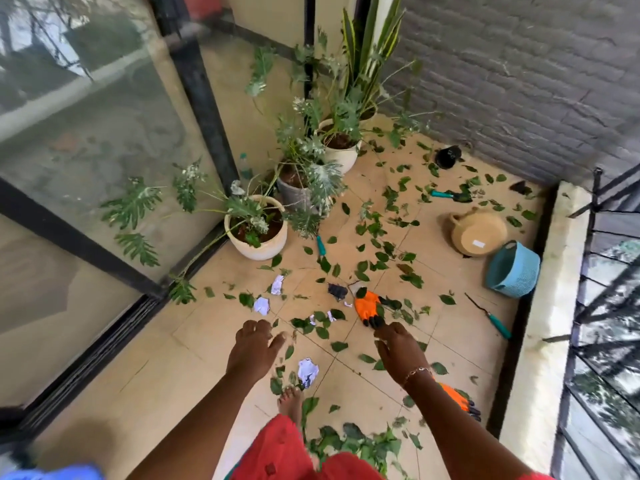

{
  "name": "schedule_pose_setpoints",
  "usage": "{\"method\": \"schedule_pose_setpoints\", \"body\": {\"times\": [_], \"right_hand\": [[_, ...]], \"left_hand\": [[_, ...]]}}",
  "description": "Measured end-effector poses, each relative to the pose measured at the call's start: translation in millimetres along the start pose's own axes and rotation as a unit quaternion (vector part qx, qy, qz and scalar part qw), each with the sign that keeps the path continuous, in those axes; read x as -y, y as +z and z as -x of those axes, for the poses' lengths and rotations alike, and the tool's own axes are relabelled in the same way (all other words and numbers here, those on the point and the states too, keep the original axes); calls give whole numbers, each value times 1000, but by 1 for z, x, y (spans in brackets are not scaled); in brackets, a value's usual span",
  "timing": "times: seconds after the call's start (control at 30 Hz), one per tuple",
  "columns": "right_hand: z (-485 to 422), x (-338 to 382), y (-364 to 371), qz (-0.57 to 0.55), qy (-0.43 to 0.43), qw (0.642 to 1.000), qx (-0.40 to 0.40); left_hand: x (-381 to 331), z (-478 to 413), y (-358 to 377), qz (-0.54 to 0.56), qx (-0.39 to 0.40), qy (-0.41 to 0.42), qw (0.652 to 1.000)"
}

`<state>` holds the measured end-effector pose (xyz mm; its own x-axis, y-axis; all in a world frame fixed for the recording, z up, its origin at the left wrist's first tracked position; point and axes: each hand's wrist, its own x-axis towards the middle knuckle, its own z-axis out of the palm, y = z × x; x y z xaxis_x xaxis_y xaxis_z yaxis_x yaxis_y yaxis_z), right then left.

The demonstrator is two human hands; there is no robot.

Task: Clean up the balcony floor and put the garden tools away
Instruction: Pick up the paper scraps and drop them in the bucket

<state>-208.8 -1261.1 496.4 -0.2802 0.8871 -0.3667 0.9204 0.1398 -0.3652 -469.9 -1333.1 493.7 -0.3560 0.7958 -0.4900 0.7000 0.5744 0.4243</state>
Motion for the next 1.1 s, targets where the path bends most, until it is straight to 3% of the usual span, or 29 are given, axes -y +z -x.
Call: {"method": "schedule_pose_setpoints", "body": {"times": [0.4,0.57,0.7,0.83,1.1], "right_hand": [[-134,-8,-56,71,-67,994,52],[-215,-43,-89,79,-137,983,94],[-269,-75,-130,181,-214,946,161],[-308,-93,-159,186,-259,929,189],[-364,-97,-153,240,-302,883,267]], "left_hand": [[-61,-81,-6,27,14,-54,998],[-114,-122,12,66,-6,-131,989],[-175,-142,32,147,-47,-224,962],[-224,-156,57,237,-86,-269,930],[-240,-170,110,308,-114,-319,889]]}}
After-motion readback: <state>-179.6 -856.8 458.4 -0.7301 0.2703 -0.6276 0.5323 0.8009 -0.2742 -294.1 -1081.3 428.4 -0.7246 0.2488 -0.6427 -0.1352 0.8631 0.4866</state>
